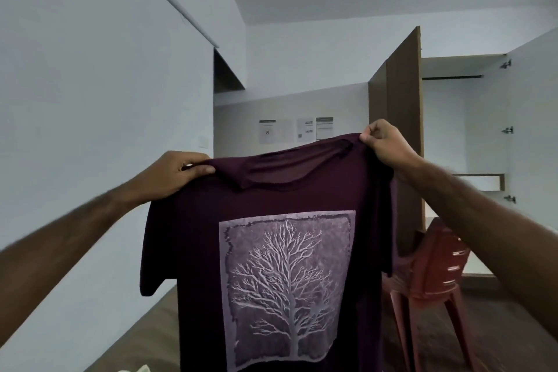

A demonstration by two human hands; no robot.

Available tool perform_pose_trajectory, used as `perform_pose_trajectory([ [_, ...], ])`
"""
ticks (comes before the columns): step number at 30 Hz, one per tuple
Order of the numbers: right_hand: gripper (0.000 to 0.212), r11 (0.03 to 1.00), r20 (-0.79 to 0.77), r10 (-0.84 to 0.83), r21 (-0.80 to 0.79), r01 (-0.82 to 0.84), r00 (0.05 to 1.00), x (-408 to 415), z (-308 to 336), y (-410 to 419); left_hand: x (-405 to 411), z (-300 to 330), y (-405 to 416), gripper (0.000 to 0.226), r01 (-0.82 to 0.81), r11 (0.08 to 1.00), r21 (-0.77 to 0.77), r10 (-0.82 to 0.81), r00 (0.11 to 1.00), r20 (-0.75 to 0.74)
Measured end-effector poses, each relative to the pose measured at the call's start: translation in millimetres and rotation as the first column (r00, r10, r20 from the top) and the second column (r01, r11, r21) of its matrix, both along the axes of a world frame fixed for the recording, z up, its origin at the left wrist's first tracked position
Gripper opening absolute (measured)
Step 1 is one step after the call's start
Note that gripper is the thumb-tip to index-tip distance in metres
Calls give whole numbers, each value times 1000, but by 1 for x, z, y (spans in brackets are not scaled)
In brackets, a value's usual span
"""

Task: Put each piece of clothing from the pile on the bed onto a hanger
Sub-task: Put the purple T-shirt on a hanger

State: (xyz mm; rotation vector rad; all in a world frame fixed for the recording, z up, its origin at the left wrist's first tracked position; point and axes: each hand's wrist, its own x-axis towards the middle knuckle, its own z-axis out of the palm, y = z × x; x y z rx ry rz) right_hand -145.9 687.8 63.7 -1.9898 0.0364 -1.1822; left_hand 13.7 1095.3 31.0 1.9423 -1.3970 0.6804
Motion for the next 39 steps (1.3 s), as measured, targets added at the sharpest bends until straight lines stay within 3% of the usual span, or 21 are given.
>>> perform_pose_trajectory([
  [3,6,995,-37,80,-55,-82,996,-5,2,7,0,2,2,31,8,998,-57,-19,981,-194],
  [6,20,962,-134,227,-121,-243,965,-15,3,15,0,-1,11,53,106,992,-62,-121,909,-399],
  [9,37,903,-257,302,-233,-362,918,-22,5,18,-3,-6,16,43,129,989,-66,-145,863,-483],
  [13,43,858,-329,333,-283,-428,884,-25,9,17,0,-6,27,41,19,999,-44,-37,874,-485],
  [17,20,877,-249,291,-317,-361,924,-18,3,22,6,-4,34,62,-40,998,-54,9,878,-478],
  [20,37,889,-246,274,-304,-343,930,-14,-2,25,4,-5,30,43,-57,995,-84,10,883,-470],
  [22,39,894,-281,312,-238,-381,908,-14,-2,25,4,-6,26,31,-84,989,-120,22,896,-444],
  [27,33,898,-254,253,-297,-324,933,-10,-3,19,9,-7,17,31,-158,963,-219,68,926,-372],
  [31,33,919,-255,250,-242,-312,934,-4,-10,8,14,-2,8,31,-212,927,-308,115,946,-304],
  [35,26,915,-279,311,-170,-365,909,16,-58,14,3,7,-12,25,-251,929,-272,207,961,-181],
  [39,30,855,-412,424,-112,-506,807,39,-124,57,-9,10,-29,24,-269,939,-213,260,963,-70],
])
